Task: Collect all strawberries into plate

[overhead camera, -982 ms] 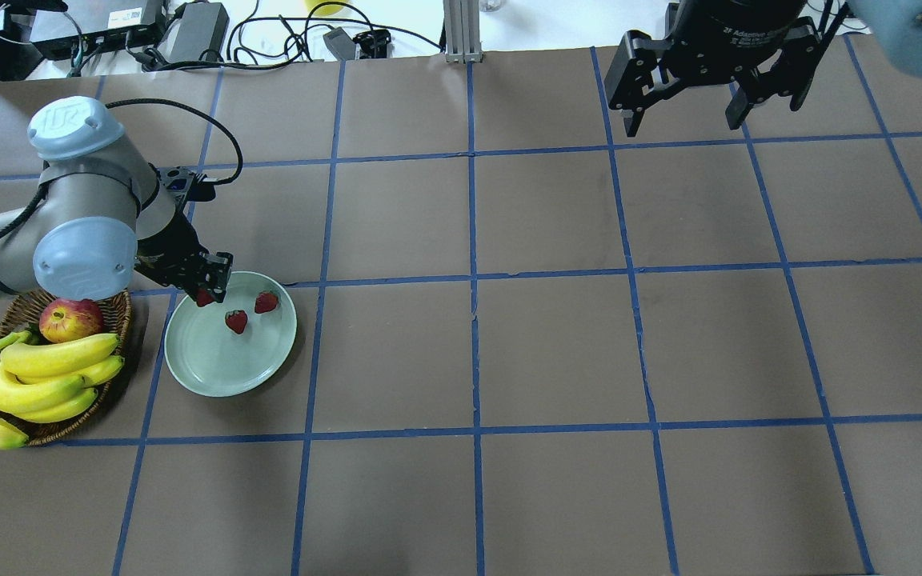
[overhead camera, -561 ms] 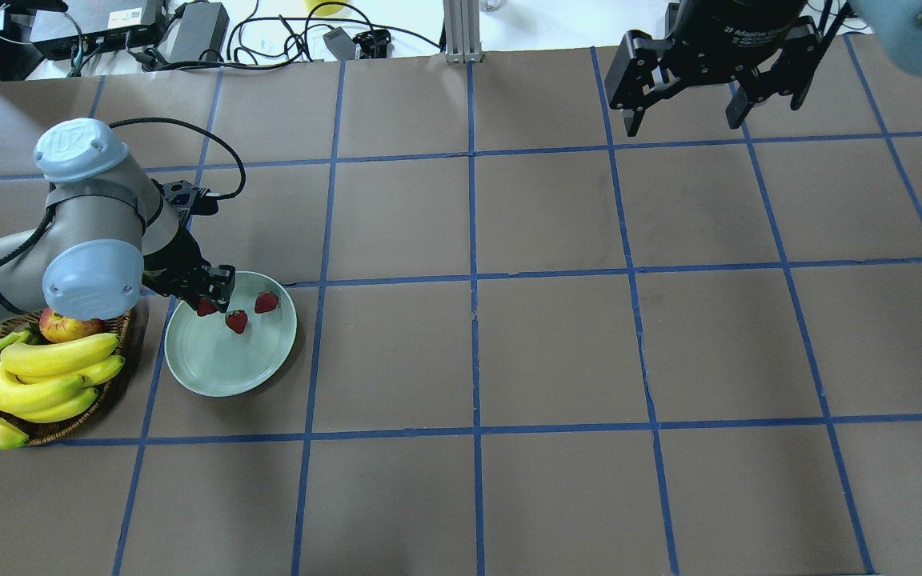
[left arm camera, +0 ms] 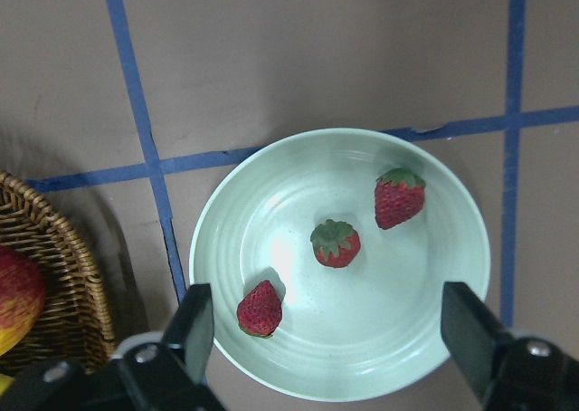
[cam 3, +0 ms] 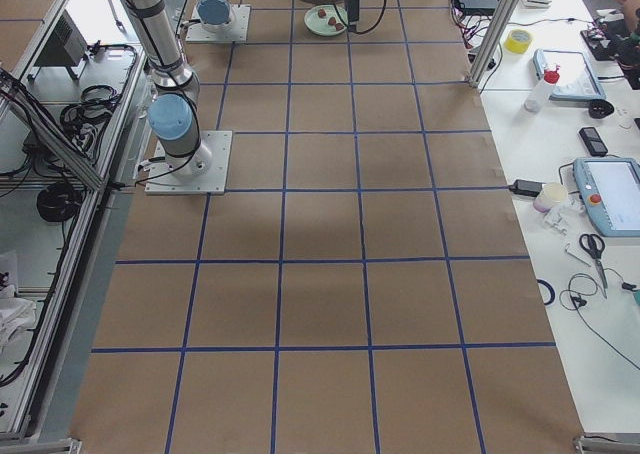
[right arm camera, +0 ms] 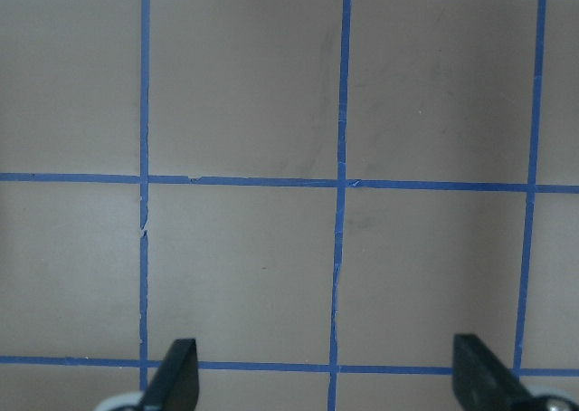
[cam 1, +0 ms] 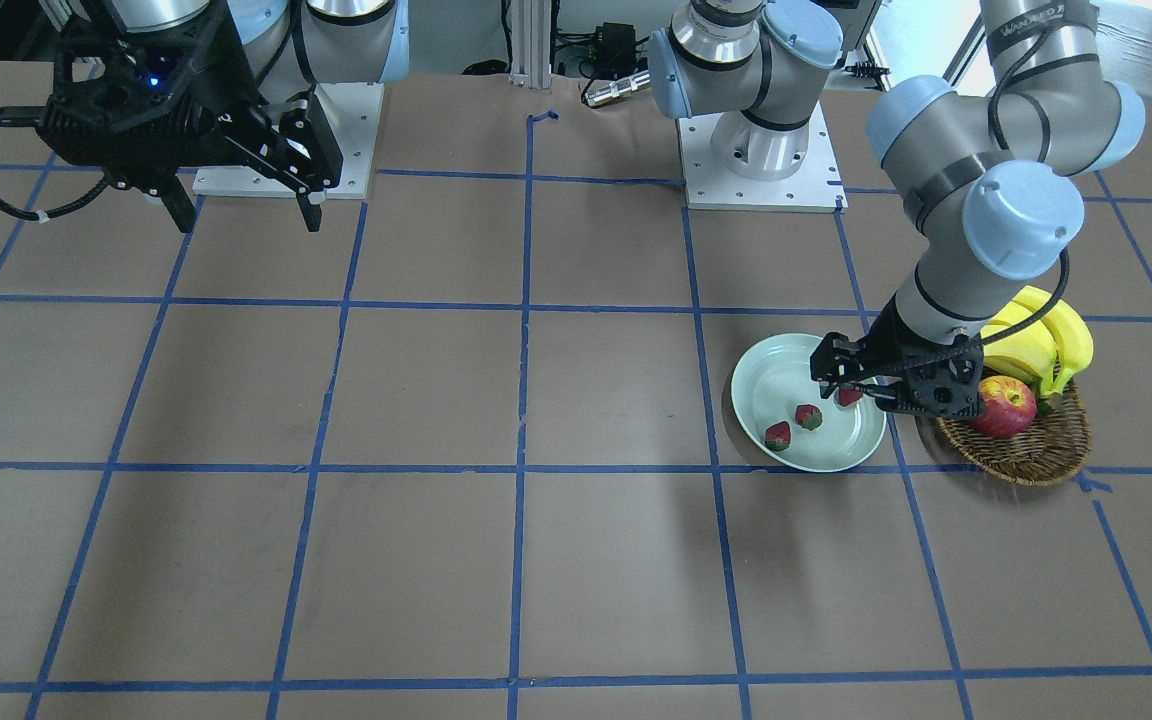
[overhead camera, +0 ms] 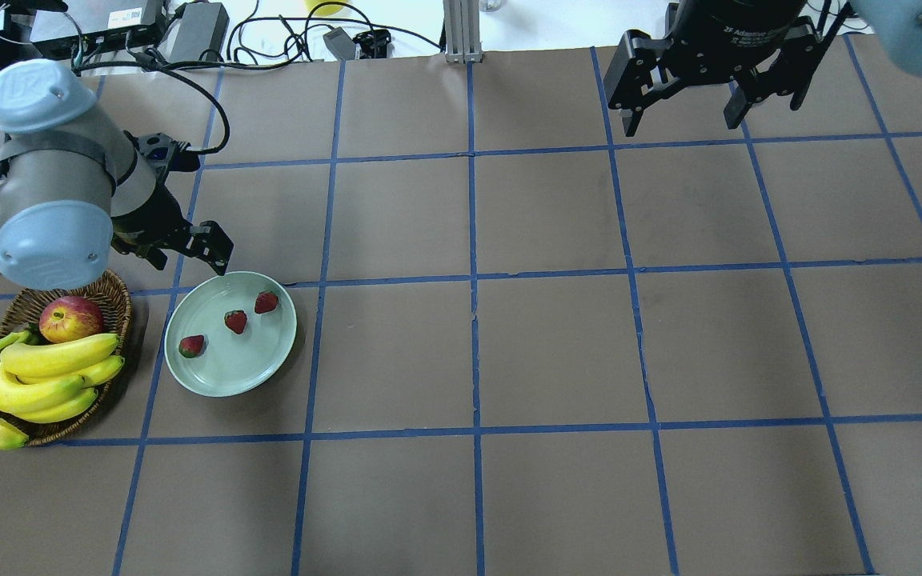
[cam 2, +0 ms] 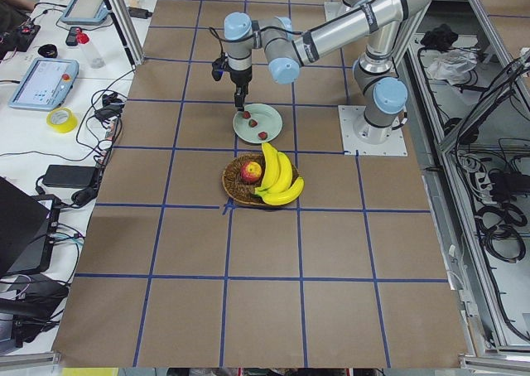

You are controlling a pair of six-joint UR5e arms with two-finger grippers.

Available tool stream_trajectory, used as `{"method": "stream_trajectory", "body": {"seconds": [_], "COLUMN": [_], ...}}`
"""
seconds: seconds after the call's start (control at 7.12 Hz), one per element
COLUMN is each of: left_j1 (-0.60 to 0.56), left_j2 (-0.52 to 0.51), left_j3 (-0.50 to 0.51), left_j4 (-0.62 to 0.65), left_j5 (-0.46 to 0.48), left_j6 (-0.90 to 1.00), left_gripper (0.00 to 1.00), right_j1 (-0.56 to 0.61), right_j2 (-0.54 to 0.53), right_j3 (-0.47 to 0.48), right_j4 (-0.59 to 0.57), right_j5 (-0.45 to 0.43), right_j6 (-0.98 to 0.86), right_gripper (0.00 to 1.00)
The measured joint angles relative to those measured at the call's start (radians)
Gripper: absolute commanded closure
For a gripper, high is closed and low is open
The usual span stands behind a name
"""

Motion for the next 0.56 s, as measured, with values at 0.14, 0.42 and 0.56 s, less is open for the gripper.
{"method": "stream_trajectory", "body": {"seconds": [0.14,0.42,0.56], "left_j1": [-0.061,-0.197,-0.243], "left_j2": [0.032,0.081,0.098], "left_j3": [0.077,0.192,0.246], "left_j4": [-0.065,-0.129,-0.189], "left_j5": [-0.002,-0.003,-0.004], "left_j6": [-0.078,-0.204,-0.225], "left_gripper": [0.10,0.10,0.10], "right_j1": [-0.004,-0.030,-0.043], "right_j2": [0.003,0.006,0.004], "right_j3": [0.001,0.011,0.040], "right_j4": [0.000,-0.005,-0.040], "right_j5": [0.001,0.003,0.004], "right_j6": [0.000,0.004,0.005], "right_gripper": [0.00,0.00,0.00]}}
